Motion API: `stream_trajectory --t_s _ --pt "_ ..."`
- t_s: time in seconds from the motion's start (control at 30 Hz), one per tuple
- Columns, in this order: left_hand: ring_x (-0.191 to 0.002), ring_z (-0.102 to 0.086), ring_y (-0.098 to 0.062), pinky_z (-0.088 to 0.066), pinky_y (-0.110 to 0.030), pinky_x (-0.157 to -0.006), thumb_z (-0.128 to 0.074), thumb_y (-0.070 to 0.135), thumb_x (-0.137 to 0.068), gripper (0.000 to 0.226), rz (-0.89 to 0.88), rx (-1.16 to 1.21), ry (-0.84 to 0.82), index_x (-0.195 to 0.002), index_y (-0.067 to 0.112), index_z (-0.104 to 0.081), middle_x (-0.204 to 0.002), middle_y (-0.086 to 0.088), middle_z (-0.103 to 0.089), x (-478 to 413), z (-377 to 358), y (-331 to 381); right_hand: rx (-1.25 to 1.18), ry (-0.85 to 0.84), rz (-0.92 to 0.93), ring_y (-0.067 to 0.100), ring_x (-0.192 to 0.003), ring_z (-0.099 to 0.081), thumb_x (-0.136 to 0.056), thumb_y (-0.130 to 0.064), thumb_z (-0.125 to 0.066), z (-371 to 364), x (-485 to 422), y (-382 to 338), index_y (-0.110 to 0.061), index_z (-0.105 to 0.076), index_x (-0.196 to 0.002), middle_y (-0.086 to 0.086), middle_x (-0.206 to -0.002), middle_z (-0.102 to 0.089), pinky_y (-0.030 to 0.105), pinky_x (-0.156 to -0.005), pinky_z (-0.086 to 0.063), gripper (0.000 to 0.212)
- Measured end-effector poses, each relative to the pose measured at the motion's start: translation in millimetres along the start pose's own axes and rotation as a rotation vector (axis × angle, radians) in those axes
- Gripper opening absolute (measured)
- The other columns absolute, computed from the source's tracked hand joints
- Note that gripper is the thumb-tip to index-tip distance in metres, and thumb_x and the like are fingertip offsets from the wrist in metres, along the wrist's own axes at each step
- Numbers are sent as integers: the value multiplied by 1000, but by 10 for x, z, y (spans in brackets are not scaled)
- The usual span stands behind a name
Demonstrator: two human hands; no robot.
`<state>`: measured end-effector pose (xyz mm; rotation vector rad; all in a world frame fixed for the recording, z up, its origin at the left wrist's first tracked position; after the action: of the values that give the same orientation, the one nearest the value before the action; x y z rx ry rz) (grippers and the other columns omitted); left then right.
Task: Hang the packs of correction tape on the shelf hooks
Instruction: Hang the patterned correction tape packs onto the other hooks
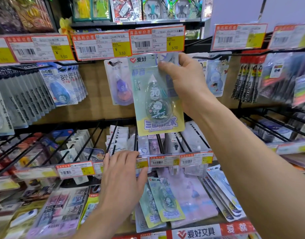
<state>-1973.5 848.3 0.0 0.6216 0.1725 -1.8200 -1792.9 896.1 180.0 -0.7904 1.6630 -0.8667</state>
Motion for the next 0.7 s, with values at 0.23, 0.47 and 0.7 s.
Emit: stream_trajectory --t_s 0.23,0.47,0.7 --pt "-117 -52 -18 -25 -46 -116 -51 49 -91 43 -12 4 8 -125 24 -57 -118 7 -61 7 5 -9 -141 -3 -125 34 -77 -72 -90 1 -66 -27 -83 21 -7 -65 -96 18 -90 -73 47 -71 -63 10" --pt "-115 -54 -19 -27 -47 -114 -57 47 -89 42 2 2 12 -123 23 -59 -116 6 -63 3 0 -7 -93 2 -42 28 -74 -77 -90 -4 -74 -33 -123 -27 -7 -71 -93 11 -84 -78 47 -70 -65 5" --pt "-115 -53 -17 -25 -46 -115 -60 47 -88 42 -2 19 22 -123 23 -58 -115 8 -62 -1 -2 1 -137 -18 -58 28 -74 -75 -94 -5 -69 -14 -130 5 -7 -70 -93 12 -85 -78 50 -75 -64 2"
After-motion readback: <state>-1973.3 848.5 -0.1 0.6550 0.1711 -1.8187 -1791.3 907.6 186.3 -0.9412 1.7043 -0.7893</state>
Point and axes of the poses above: each hand's wrist, its own x-axis away from the middle knuckle, its own z-axis out of the back of the hand, y = z × x, the point moved 8 cm from there along -x, towards the middle knuckle
